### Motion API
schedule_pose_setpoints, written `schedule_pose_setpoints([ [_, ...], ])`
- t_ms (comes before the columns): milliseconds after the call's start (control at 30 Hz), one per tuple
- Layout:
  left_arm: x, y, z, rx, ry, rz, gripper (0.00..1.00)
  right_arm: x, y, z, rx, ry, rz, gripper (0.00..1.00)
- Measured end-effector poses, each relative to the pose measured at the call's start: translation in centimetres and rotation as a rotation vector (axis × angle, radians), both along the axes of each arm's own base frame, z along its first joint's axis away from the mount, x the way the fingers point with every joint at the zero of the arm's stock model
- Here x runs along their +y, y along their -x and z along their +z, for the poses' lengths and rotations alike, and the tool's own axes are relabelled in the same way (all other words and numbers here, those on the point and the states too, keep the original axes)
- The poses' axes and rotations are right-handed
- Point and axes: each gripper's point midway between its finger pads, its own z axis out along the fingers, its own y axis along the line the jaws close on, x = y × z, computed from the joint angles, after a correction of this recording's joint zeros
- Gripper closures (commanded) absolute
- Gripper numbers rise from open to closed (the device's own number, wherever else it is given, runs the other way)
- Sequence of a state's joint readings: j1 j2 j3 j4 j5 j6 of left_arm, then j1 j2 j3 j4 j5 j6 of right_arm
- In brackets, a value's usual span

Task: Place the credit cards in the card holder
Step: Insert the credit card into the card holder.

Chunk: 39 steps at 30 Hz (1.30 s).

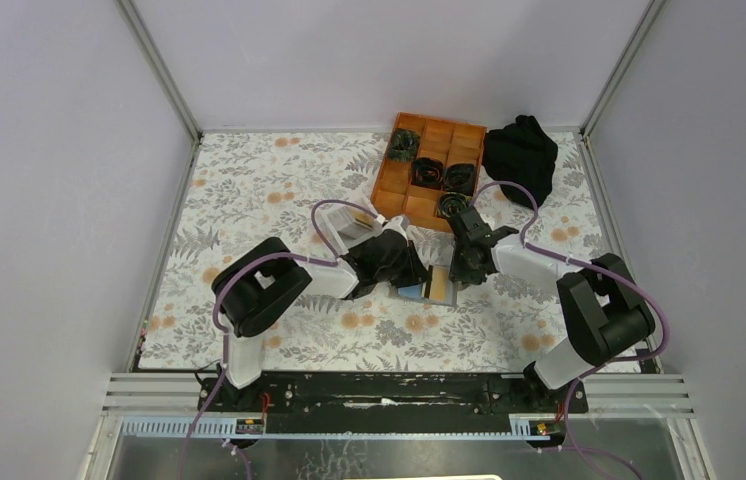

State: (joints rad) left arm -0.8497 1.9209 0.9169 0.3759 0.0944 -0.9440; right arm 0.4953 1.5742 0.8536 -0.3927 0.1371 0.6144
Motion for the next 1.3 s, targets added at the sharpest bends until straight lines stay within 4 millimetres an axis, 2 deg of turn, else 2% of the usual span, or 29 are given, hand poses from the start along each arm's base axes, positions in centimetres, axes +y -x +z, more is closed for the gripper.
schedule_pose_setpoints([
  [67,-0.1,0.0,0.0,0.002,-0.001,-0.009,0.70,0.1,0.1,0.0,-0.005,-0.011,0.001,0.67],
  [267,-0.3,0.2,0.1,0.001,-0.002,-0.027,0.65,0.3,0.1,0.0,-0.016,-0.041,0.003,0.67],
  [467,-0.4,0.2,0.2,0.001,-0.003,-0.034,0.65,0.4,0.1,0.0,-0.018,-0.053,0.004,0.68],
  [600,-0.4,0.3,0.1,0.003,-0.010,-0.034,0.72,0.4,0.1,0.0,-0.022,-0.056,0.003,0.68],
  [767,-0.1,0.4,0.1,0.009,-0.025,-0.027,0.71,0.5,0.1,0.0,-0.023,-0.063,0.005,0.68],
  [900,0.3,0.6,0.1,0.011,-0.050,-0.014,0.64,0.8,0.3,0.0,-0.016,-0.081,0.012,0.68],
  [1033,0.7,0.8,0.2,0.015,-0.070,-0.001,0.49,1.2,0.4,-0.1,-0.011,-0.099,0.017,0.68],
  [1300,0.7,0.9,0.6,0.011,-0.070,0.003,0.48,1.5,0.4,-0.1,-0.008,-0.113,0.023,0.68],
])
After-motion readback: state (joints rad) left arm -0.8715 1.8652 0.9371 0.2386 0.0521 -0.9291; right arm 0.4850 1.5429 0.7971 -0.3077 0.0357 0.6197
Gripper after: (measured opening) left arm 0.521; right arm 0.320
